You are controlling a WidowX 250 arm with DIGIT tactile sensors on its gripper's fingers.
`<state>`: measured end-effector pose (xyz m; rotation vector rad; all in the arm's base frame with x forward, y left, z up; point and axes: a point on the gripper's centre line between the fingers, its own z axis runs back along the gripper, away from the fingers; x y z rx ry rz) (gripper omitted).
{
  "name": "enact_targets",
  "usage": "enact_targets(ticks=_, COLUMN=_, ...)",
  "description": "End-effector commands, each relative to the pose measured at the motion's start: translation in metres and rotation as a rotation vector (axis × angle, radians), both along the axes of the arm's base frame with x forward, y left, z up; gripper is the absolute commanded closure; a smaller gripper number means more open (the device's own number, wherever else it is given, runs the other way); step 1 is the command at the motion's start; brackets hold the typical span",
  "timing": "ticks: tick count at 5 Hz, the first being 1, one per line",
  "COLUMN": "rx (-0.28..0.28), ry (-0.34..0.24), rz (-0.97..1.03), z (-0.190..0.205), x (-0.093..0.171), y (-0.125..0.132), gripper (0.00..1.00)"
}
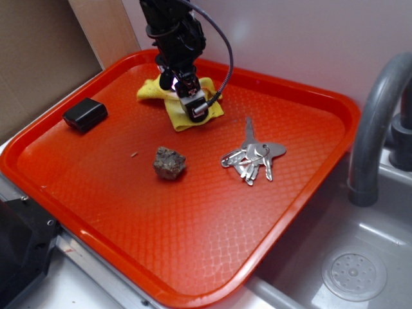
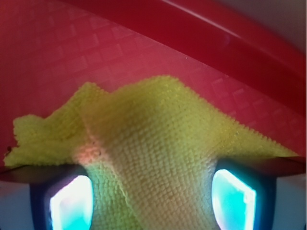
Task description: Grab the yellow cloth.
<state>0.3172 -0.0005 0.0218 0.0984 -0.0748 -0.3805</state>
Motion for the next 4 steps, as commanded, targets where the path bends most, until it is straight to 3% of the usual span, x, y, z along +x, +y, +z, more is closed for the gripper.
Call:
enact_targets(ticks=1, rx=-0.012, ry=-0.082, rz=-0.043, z=0.009, x=0.003, y=-0.013, gripper=1.0)
enact_targets(ticks=4, rx=-0.024, ry=-0.109, rz=-0.034, z=0.027, x=0.001, y=-0.014, gripper=1.0)
